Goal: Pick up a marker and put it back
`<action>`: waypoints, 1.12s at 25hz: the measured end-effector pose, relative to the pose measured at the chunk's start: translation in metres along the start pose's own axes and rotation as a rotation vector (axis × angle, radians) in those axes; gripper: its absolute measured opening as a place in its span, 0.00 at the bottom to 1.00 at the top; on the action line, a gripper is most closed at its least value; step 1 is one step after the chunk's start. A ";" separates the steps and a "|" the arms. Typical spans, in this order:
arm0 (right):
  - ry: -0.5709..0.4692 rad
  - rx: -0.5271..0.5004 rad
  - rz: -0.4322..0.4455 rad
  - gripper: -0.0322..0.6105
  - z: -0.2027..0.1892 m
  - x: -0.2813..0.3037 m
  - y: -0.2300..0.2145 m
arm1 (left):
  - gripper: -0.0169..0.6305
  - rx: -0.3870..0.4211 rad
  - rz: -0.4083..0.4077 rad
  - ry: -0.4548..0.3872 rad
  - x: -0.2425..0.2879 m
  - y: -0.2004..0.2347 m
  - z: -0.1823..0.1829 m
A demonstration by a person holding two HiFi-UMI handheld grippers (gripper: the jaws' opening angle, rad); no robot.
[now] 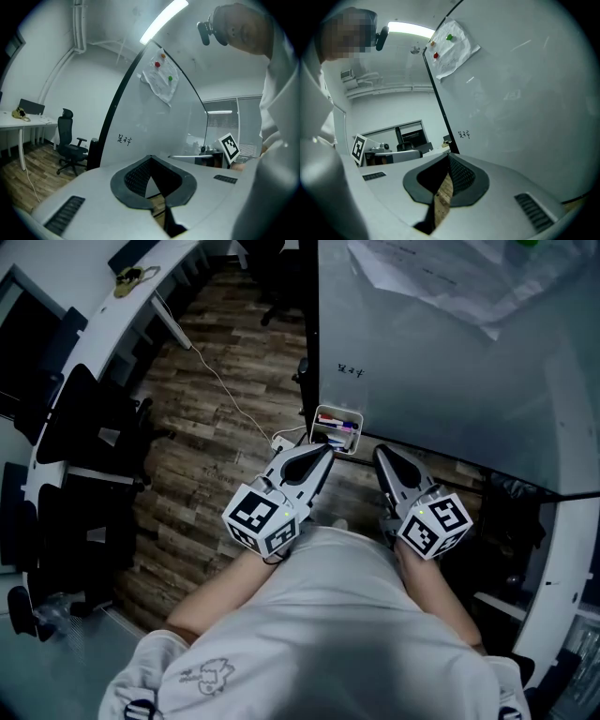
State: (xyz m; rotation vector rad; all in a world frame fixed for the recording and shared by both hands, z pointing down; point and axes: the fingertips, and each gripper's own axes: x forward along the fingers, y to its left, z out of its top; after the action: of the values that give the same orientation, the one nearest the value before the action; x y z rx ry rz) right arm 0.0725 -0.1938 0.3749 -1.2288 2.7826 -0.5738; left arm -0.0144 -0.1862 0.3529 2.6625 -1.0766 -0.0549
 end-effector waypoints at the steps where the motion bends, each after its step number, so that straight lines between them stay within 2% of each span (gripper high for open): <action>1: 0.015 0.000 0.005 0.07 -0.003 0.002 -0.002 | 0.03 -0.004 0.005 0.004 0.003 0.002 -0.002; 4: 0.051 0.000 0.014 0.07 -0.009 0.009 -0.006 | 0.03 -0.012 0.006 0.020 0.012 0.006 -0.008; 9: 0.046 0.003 -0.018 0.07 -0.009 0.013 -0.024 | 0.03 -0.018 0.014 0.065 0.033 0.028 -0.022; 13: 0.069 -0.057 -0.037 0.07 -0.010 0.020 -0.030 | 0.03 -0.018 0.002 0.097 0.047 0.035 -0.029; 17: 0.078 -0.072 -0.056 0.07 -0.015 0.027 -0.039 | 0.03 -0.012 -0.016 0.125 0.057 0.038 -0.036; 22: 0.120 -0.076 -0.052 0.07 -0.031 0.043 -0.046 | 0.03 0.035 -0.024 0.180 0.066 0.051 -0.058; 28: 0.176 -0.070 -0.050 0.07 -0.054 0.062 -0.054 | 0.03 0.031 -0.049 0.233 0.078 0.060 -0.080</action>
State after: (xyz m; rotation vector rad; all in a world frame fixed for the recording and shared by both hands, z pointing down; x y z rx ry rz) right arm 0.0579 -0.2550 0.4509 -1.3260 2.9466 -0.6214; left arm 0.0120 -0.2627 0.4508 2.6412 -0.9446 0.2586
